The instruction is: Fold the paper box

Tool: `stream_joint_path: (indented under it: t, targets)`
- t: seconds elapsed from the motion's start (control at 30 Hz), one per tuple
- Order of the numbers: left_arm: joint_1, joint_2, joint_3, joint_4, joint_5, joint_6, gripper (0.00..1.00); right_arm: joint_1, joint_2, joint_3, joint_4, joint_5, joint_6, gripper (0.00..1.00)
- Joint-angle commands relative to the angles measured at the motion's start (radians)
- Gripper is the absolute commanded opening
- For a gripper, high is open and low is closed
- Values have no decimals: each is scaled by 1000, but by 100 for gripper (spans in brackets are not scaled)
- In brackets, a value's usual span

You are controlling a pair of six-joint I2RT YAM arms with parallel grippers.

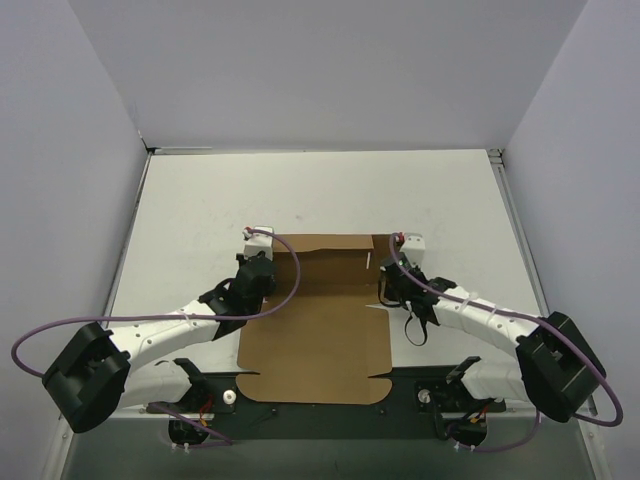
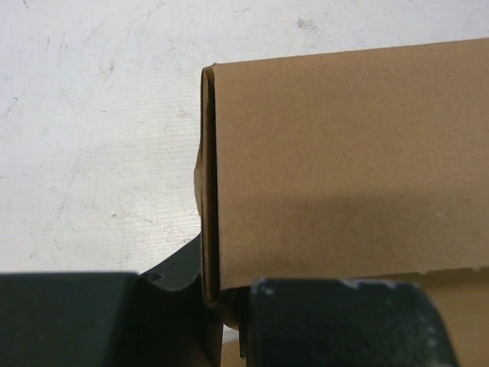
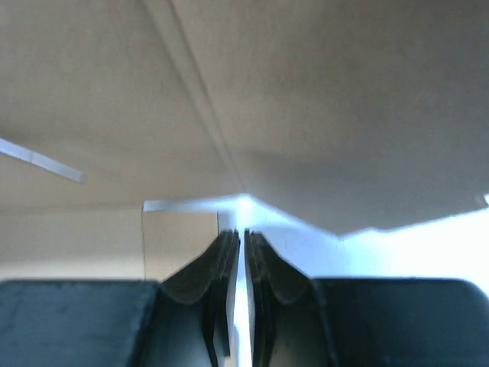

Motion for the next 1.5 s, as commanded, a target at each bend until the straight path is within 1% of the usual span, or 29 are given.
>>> stream_joint_path:
  t: [0.0,0.03,0.07,0.1,0.2,0.3,0.37,0.43,0.57,0.6,0.67,0.7,0.83,0.93,1.13,1.33,1.47]
  targets:
    - [-2,-12,-4,-63,40,2,0,20,-105,88,-199,-28,16,15]
    - [-1,-12,-3,-68,37,0,0,9,-121,112,-227,-33,16,23]
    - [-1,-9,-1,-73,32,-5,0,6,-135,137,-266,-33,22,26]
    - [-1,-9,8,-80,29,-9,0,4,-157,190,-334,-31,22,32]
    - [4,-12,23,-106,25,-20,0,21,-197,223,-410,-30,25,38]
    - [5,-15,29,-108,28,-20,0,58,-234,219,-433,-47,62,47]
    - [5,-14,28,-105,32,-20,0,73,-237,202,-438,-63,81,49]
    - [7,-6,31,-99,38,-20,0,84,-218,188,-435,-73,111,49]
    - [7,6,32,-93,55,-18,0,100,-149,148,-399,-85,133,50]
    - [5,5,32,-93,57,-18,0,92,-126,140,-372,-87,136,52]
    - [7,1,31,-90,58,-15,0,74,-107,125,-340,-128,144,54]
    - [7,1,29,-88,58,-15,0,57,-93,104,-297,-149,147,55]
    - [7,3,28,-83,60,-14,0,-24,-61,59,-206,-215,142,55]
    - [7,6,28,-80,62,-14,0,-54,-33,24,-130,-261,133,55]
    - [7,8,28,-80,62,-12,0,-65,8,-30,-5,-258,136,54]
    - [7,5,22,-79,62,-14,0,-65,43,-53,81,-214,118,45]
    - [7,3,20,-77,63,-17,0,-60,48,-48,105,-203,96,36]
